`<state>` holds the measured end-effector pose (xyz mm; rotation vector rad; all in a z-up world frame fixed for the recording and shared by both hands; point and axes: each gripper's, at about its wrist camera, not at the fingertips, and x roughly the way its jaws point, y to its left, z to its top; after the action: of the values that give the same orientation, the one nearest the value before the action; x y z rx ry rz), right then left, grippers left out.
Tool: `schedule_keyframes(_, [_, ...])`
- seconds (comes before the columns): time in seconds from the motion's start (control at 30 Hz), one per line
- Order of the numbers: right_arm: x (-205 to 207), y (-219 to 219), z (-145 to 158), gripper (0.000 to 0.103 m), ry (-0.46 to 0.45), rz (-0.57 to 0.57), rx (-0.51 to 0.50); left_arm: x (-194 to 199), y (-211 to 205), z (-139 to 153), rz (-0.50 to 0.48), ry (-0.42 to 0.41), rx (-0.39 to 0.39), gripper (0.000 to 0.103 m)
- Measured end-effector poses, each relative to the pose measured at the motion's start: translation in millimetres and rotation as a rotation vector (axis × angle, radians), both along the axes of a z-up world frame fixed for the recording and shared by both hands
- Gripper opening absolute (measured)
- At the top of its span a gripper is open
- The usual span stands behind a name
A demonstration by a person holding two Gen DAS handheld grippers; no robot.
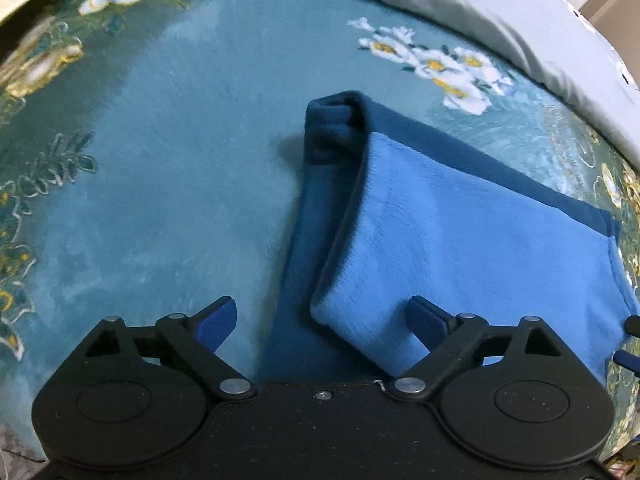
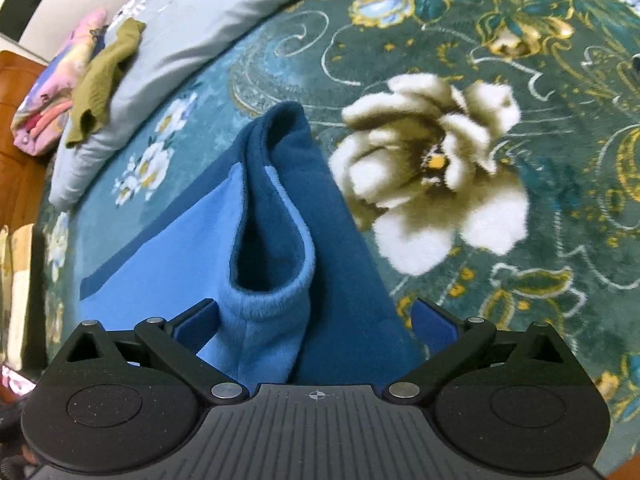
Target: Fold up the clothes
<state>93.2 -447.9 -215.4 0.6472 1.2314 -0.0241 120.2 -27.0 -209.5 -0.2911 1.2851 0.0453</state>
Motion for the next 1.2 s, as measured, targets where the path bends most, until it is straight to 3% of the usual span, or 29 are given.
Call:
schedule_keyframes(0.17, [17, 1, -13, 0.103, 0.02, 0.014, -0.005, 10, 6, -13, -0.02, 0.025, -0.091, 0.087])
schedule_keyframes(0.23, [24, 2, -18, 0.103, 0.033, 0.016, 0.003, 10, 8, -14, -0.034, 0.029, -0.105, 0.077])
schedule_keyframes(0.27, [28, 2, -20, 0.103, 0.042, 0.016, 0.007, 11, 8, -15, -0.038, 0.032, -0.112, 0.076])
schedule_keyframes(0.33, [33, 2, -22, 0.097, 0.058, 0.012, 0.018, 13, 8, -14, -0.041, 0.032, -0.11, 0.076])
schedule_keyframes(0.37, [35, 2, -23, 0.087, 0.068, 0.008, 0.023, 13, 7, -11, -0.041, 0.023, -0.094, 0.076])
schedule_keyframes(0.53, [38, 0, -24, 0.06, 0.091, 0.002, 0.061, 15, 5, 27, -0.006, -0.072, -0.018, 0.076])
schedule_keyframes(0.57, [37, -1, -23, 0.048, 0.089, 0.007, 0.073, 16, 2, 37, -0.008, -0.101, -0.014, 0.076])
schedule_keyframes(0.6, [37, -1, -22, 0.04, 0.087, 0.014, 0.084, 17, -4, 44, -0.026, -0.121, -0.03, 0.076])
schedule_keyframes(0.67, [37, 0, -18, 0.035, 0.078, 0.028, 0.089, 20, -21, 56, -0.095, -0.15, -0.085, 0.073])
schedule_keyframes(0.77, [36, 2, -9, 0.03, 0.061, 0.035, 0.087, 26, -66, 58, -0.238, -0.145, -0.121, 0.048])
schedule_keyframes(0.83, [35, 4, -2, 0.027, 0.047, 0.038, 0.09, 28, -95, 50, -0.301, -0.109, -0.136, 0.018])
schedule_keyframes(0.87, [35, 5, 2, 0.026, 0.041, 0.041, 0.093, 28, -107, 45, -0.318, -0.088, -0.141, 0.012])
schedule_keyframes(1.0, [34, 8, 16, 0.024, 0.015, 0.073, 0.099, 19, -138, 31, -0.316, -0.039, -0.15, 0.007])
schedule_keyframes(1.2, [35, 21, 38, 0.023, -0.014, 0.162, 0.085, 10, -155, 10, -0.301, -0.01, -0.08, 0.007])
